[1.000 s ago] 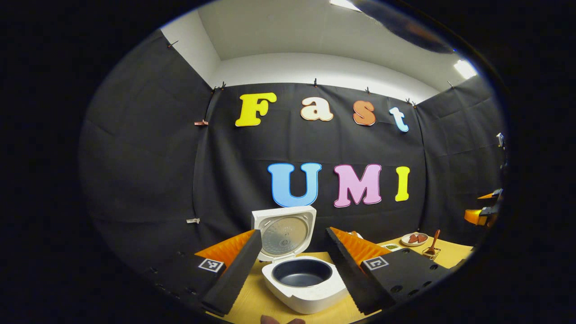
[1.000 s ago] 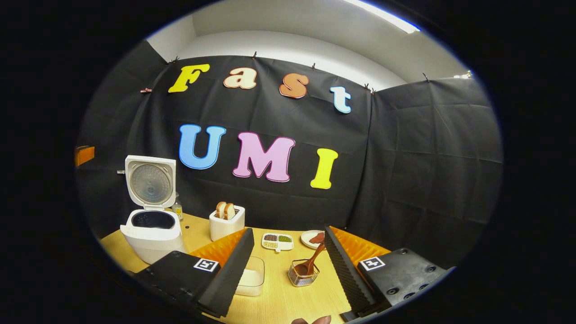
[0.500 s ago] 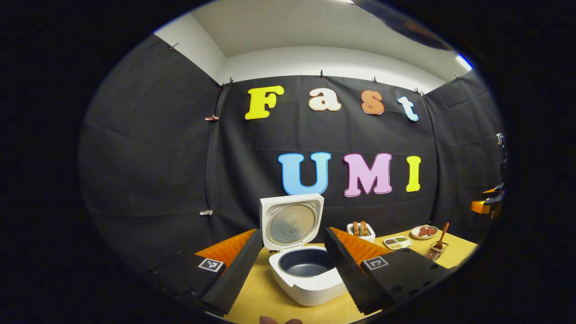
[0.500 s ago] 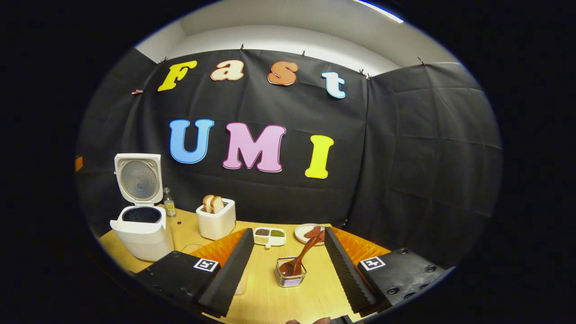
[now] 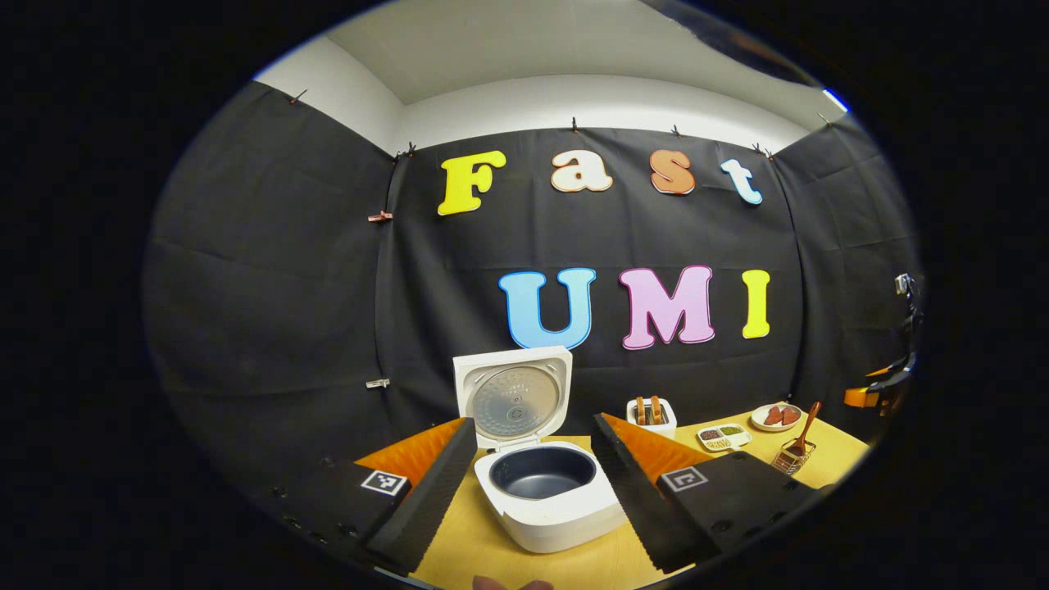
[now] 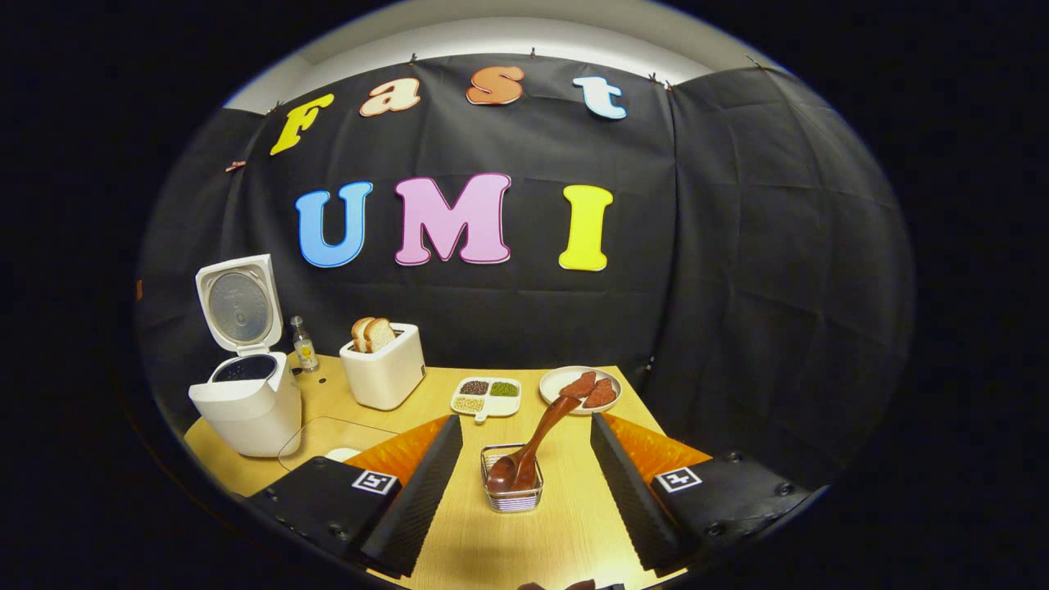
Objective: Close the left gripper, press the button to open the rice cooker; take a wooden spoon from the chopstick holder with the right hand, scoop a spoonful of rice and pour it into the rice cooker, then put the wooden spoon back into the chopstick holder.
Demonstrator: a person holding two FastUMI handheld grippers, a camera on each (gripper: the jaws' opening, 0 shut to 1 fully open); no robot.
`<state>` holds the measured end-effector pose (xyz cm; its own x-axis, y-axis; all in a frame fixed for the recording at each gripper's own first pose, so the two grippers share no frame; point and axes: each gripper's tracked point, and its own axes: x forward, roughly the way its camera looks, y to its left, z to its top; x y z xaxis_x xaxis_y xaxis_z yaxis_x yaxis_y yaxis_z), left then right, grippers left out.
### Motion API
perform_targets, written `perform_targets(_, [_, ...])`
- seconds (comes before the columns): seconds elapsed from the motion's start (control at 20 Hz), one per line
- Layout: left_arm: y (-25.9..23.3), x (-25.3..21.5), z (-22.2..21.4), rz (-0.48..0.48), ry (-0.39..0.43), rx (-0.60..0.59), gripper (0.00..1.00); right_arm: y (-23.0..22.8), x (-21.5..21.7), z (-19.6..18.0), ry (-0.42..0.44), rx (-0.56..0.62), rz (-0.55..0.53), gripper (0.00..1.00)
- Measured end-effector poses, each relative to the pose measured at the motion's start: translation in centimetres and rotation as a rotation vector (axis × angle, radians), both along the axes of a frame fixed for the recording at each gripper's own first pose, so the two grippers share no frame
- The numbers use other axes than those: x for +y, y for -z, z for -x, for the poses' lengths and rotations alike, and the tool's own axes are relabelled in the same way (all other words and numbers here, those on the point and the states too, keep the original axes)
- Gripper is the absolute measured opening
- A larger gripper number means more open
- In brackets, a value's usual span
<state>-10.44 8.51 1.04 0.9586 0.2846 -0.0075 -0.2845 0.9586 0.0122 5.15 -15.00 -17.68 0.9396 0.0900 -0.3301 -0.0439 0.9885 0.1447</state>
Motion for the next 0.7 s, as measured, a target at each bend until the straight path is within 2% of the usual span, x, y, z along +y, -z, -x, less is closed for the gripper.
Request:
perform_targets(0.3, [-0.1,-2.5,-0.7,-0.004,-0.031,0.025,0.96,6.0,-0.7,-3.3,-0.03,0.099,-0.063,0.97])
perform_targets(0.55, [-0.6,-3.5,-0.3,-0.024,-0.071,0.042,0.96,10.5,0.2,-6.7,-0.09,0.18,-0.094,0.96])
perform_targets(0.7, [-0.9,-3.9,0.3,-0.034,-0.103,0.055,0.96,13.1,1.5,-8.7,-0.124,0.239,-0.156,0.81])
